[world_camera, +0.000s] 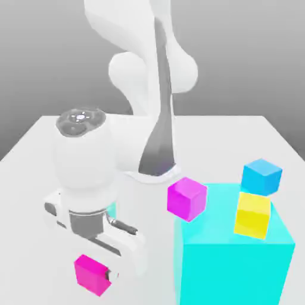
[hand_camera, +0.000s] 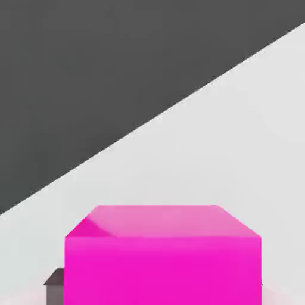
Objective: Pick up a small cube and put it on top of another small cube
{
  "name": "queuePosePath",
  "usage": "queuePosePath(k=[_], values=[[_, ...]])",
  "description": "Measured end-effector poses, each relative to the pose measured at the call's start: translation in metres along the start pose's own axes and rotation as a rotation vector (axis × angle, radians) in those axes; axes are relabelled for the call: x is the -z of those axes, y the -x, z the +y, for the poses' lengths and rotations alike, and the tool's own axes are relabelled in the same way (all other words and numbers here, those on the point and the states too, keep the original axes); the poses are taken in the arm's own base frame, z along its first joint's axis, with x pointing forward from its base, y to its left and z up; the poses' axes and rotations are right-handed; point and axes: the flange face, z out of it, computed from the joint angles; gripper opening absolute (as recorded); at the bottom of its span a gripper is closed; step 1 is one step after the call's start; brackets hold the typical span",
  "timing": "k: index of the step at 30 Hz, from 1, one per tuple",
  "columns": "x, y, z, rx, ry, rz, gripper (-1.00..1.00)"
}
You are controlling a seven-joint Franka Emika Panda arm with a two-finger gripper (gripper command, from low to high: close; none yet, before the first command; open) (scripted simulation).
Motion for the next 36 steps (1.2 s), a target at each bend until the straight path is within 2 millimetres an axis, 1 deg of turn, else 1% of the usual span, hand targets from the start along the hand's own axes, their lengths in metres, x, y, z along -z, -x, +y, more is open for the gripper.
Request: queuePosePath(k=[5,6,13,16,17,20,24,28,32,33,34,36], values=[[0.018,-0.007,-0.012,0.317,0.044,0.05,-1.0],[0.024,-0.005,-0.015,0.383,0.055,0.06,-1.0],[0.082,0.02,-0.047,0.842,0.155,0.139,-1.0],[0.109,0.034,-0.059,1.031,0.213,0.175,-1.0],[0.12,0.042,-0.063,1.092,0.233,0.186,-1.0],[0.151,0.092,-0.076,1.172,0.228,0.197,-1.0],[0.192,0.162,-0.078,1.209,0.182,0.182,-1.0],[0.224,0.221,-0.064,1.173,0.104,0.127,-1.0],[0.252,0.286,-0.04,1.151,0.022,0.044,-1.0],[0.255,0.296,-0.033,1.129,0.0,0.015,-1.0],[0.25,0.301,-0.03,1.112,-0.013,-0.003,-1.0],[0.225,0.305,-0.028,1.099,-0.022,-0.017,-1.0]])
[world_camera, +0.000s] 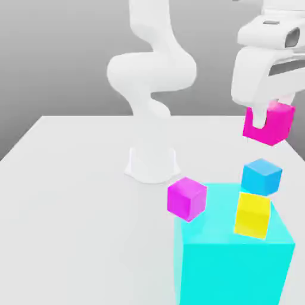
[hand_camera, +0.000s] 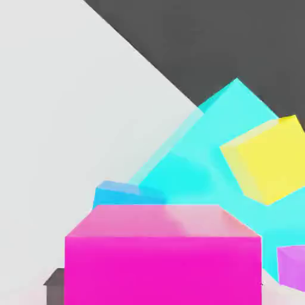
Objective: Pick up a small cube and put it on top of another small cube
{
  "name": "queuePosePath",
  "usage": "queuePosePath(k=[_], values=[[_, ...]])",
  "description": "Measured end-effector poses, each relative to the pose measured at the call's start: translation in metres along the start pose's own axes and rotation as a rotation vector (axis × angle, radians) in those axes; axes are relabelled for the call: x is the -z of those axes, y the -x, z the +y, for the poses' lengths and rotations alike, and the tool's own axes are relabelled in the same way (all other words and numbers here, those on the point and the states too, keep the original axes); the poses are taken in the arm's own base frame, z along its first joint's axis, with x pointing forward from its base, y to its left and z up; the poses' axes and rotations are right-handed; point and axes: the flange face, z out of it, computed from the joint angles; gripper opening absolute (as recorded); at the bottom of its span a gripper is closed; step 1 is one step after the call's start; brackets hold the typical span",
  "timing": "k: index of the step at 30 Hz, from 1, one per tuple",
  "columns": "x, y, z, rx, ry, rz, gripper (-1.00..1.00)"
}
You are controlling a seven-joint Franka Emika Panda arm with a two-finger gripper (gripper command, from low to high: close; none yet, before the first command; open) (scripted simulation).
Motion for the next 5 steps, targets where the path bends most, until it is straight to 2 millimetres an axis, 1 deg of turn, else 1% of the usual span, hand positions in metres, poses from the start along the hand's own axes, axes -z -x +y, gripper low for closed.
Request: queuePosePath(k=[1,2,5], values=[[-0.015,0.001,0.0,-0.002,-0.002,-0.001,-1.0],[-0.027,0.002,0.0,-0.003,-0.003,-0.002,1.0],[-0.027,0.002,0.0,-0.003,-0.003,-0.002,1.0]])
